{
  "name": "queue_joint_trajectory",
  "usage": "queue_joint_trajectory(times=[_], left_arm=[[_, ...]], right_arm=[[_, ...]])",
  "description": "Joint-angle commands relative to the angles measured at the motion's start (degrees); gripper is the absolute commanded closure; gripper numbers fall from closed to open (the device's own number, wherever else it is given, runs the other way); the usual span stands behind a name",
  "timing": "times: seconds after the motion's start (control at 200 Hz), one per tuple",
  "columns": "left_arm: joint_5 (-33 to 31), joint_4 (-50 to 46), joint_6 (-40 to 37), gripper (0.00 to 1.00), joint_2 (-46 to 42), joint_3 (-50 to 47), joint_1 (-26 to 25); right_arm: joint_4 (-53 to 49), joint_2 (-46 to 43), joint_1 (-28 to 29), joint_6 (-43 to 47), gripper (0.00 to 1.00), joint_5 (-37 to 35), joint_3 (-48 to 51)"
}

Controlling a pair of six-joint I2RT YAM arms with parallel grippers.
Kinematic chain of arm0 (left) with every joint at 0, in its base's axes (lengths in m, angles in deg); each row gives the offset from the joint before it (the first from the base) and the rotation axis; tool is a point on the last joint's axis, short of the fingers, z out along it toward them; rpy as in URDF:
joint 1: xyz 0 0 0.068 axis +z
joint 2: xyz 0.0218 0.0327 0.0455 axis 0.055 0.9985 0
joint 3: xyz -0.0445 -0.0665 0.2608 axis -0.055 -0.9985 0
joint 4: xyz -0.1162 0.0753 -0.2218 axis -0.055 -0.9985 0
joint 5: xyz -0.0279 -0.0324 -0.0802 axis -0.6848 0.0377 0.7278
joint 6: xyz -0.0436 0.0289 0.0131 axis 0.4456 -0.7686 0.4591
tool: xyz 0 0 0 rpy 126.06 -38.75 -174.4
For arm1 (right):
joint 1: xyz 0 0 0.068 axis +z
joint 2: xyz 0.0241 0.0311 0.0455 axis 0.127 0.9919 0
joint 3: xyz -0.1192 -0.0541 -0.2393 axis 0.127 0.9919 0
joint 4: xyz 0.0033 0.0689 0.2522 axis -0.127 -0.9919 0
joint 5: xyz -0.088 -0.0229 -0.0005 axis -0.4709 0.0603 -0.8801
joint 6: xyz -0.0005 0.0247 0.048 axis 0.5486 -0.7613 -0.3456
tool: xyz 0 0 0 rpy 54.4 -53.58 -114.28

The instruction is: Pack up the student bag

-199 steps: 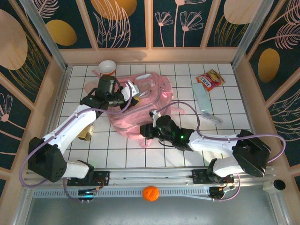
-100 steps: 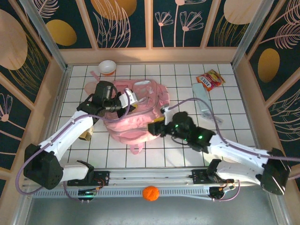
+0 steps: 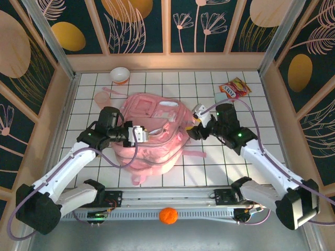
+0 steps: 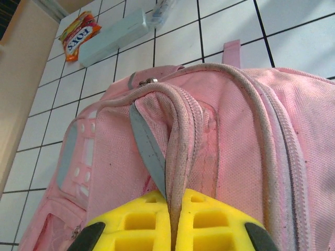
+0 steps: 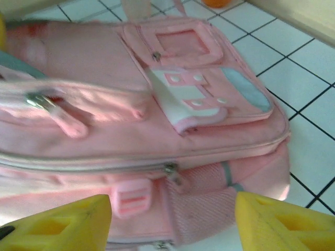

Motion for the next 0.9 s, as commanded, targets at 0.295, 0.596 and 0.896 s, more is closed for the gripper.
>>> queue_joint_trajectory(times=[0.295, 0.596, 0.896], left_arm=[[2.6, 4.4, -5.7, 1.00, -2.2, -0.1, 0.1], [2.2, 4.7, -5.6, 1.00, -1.9, -0.4, 0.1], [2.1, 5.9, -5.8, 1.00, -0.6, -0.2, 0.1]], right_arm=[[-7.4, 24.9, -4.6, 26.1, 0.36, 14.0, -10.5], [-16.8, 38.8, -5.7, 29.4, 0.48, 22.2, -22.2], [-29.3, 41.2, -5.5, 34.0, 0.50, 26.6, -24.3]])
